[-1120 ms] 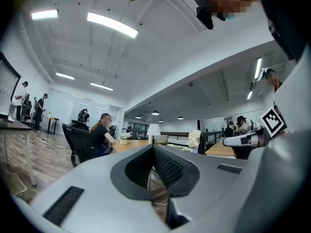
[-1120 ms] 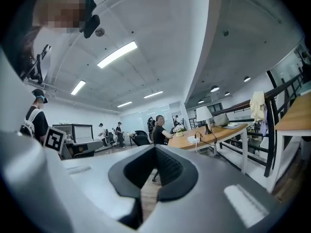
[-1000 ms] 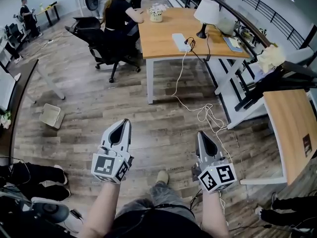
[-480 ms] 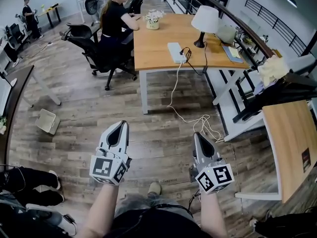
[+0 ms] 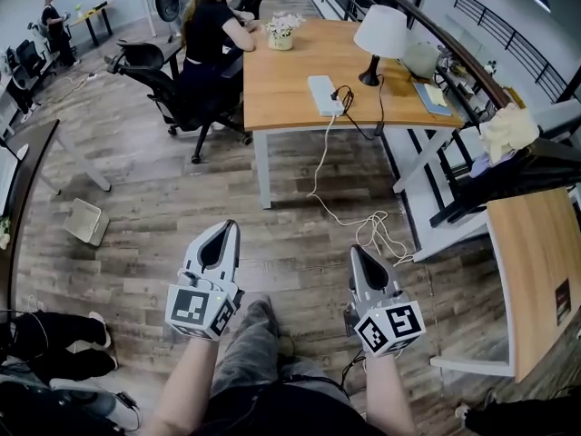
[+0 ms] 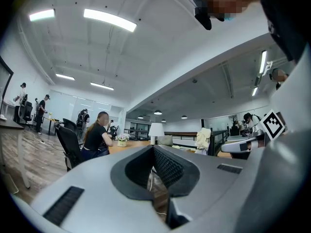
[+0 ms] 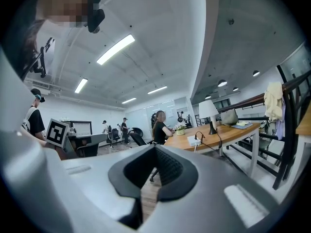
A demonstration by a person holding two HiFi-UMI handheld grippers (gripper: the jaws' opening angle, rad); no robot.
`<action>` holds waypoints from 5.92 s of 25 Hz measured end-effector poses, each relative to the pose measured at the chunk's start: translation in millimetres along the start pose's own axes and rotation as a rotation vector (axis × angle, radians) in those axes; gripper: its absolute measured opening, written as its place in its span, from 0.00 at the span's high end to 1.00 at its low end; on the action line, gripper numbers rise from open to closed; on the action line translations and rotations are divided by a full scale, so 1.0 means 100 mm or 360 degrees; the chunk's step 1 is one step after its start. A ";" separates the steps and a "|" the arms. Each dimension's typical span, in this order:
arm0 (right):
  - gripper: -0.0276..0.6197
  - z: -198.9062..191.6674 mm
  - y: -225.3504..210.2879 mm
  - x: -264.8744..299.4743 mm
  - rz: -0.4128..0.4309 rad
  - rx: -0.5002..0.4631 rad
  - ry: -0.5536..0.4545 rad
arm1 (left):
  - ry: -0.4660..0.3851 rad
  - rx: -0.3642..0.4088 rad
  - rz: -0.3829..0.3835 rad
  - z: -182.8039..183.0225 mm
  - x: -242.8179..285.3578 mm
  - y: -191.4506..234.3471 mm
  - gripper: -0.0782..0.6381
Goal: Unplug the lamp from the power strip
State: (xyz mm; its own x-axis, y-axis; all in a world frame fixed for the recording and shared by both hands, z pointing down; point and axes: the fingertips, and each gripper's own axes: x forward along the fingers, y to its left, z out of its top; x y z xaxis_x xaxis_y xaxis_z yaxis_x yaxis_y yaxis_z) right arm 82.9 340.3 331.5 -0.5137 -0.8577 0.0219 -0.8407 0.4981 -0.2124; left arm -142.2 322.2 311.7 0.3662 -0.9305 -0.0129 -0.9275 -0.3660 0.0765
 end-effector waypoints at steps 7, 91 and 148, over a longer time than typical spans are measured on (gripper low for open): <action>0.95 0.02 -0.16 0.34 -0.0001 -0.0014 0.0010 | 0.0005 -0.0015 -0.0018 0.02 0.35 0.13 0.90; 0.95 -0.11 -2.24 3.70 0.0013 0.0120 0.0225 | 0.0186 -0.0065 -0.0406 -0.75 4.43 0.47 0.90; 0.82 -0.62 -3.15 4.81 -0.0296 0.0235 0.0614 | 0.0692 0.0123 -0.0468 -1.66 5.68 0.52 0.90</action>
State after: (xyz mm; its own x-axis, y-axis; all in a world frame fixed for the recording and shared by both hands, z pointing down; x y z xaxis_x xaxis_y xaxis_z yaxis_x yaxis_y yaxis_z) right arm 90.0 -221.2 469.8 -0.4060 -0.8067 0.4294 -0.9057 0.2925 -0.3068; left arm 30.1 -222.6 473.7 0.5939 -0.7019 0.3932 -0.7779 -0.6258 0.0579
